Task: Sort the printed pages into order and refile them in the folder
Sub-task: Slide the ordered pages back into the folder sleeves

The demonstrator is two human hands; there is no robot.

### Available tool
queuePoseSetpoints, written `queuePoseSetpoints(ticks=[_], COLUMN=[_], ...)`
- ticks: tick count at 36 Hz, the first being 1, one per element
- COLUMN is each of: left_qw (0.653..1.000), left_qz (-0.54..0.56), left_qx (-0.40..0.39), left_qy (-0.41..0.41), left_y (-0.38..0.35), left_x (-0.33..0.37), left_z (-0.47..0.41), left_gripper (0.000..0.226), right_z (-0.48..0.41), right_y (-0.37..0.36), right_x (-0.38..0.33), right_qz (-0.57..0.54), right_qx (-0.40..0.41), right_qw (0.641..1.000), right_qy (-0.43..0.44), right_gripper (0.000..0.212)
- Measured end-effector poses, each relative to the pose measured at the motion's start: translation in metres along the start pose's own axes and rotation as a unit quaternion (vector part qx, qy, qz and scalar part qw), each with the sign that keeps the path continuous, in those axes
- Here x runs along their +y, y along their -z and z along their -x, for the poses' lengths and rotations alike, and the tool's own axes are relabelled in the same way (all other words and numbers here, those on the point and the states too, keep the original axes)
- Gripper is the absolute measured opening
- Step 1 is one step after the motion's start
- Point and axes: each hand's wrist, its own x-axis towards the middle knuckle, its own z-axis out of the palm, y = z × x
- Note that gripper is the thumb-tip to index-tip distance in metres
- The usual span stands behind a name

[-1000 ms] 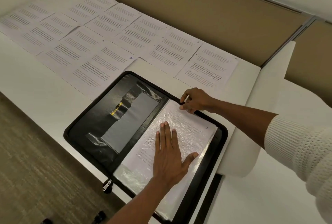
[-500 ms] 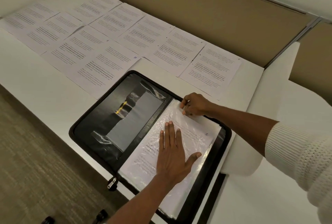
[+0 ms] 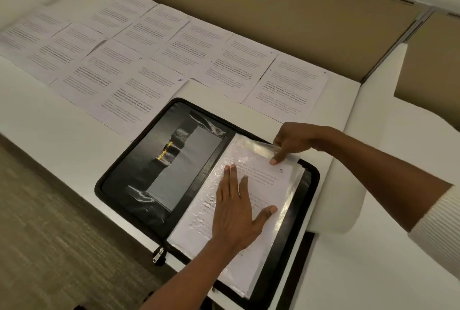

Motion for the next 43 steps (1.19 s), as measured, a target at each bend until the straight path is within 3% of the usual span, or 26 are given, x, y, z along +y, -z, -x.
queuePoseSetpoints(ticks=[3, 8, 10, 14, 17, 19, 23, 28, 32, 36, 43], left_qw=[0.999, 0.994, 0.994, 0.992, 0.988, 0.986, 0.978, 0.965, 0.960, 0.962, 0.974], left_qz=[0.019, 0.012, -0.030, -0.081, -0.095, -0.093, -0.112, -0.111, -0.078, -0.009, 0.055], left_qx=[-0.023, -0.058, -0.059, 0.015, 0.011, -0.003, -0.010, -0.002, 0.003, 0.007, 0.015], left_qy=[0.031, 0.088, 0.093, 0.090, 0.122, 0.138, 0.177, 0.238, 0.268, 0.273, 0.218], left_y=[0.019, 0.057, 0.071, 0.103, 0.135, 0.155, 0.187, 0.209, 0.210, 0.204, 0.199], left_x=[0.011, 0.042, 0.051, 0.053, 0.042, 0.027, -0.008, -0.055, -0.098, -0.140, -0.195], left_z=[0.003, 0.006, 0.006, 0.002, -0.008, -0.017, -0.038, -0.069, -0.094, -0.115, -0.136], left_gripper=[0.121, 0.133, 0.113, 0.037, 0.022, 0.020, 0.025, 0.035, 0.048, 0.054, 0.047], right_z=[0.014, 0.026, 0.029, 0.038, 0.045, 0.047, 0.043, 0.026, 0.009, -0.009, -0.031], right_y=[-0.006, -0.025, -0.030, -0.034, -0.035, -0.038, -0.056, -0.102, -0.144, -0.176, -0.214], right_x=[-0.006, -0.022, -0.028, -0.041, -0.049, -0.053, -0.060, -0.064, -0.067, -0.074, -0.107], right_qz=[-0.150, -0.355, -0.429, -0.559, -0.655, -0.678, -0.651, -0.569, -0.427, -0.237, -0.011], right_qx=[0.008, 0.076, 0.117, 0.166, 0.163, 0.165, 0.178, 0.191, 0.235, 0.301, 0.327], right_qw=[0.989, 0.932, 0.895, 0.812, 0.733, 0.709, 0.732, 0.798, 0.871, 0.920, 0.933], right_qy=[0.010, -0.005, 0.010, 0.036, 0.078, 0.099, 0.095, 0.056, 0.064, 0.086, 0.146], right_gripper=[0.026, 0.030, 0.030, 0.046, 0.043, 0.037, 0.028, 0.042, 0.043, 0.053, 0.071])
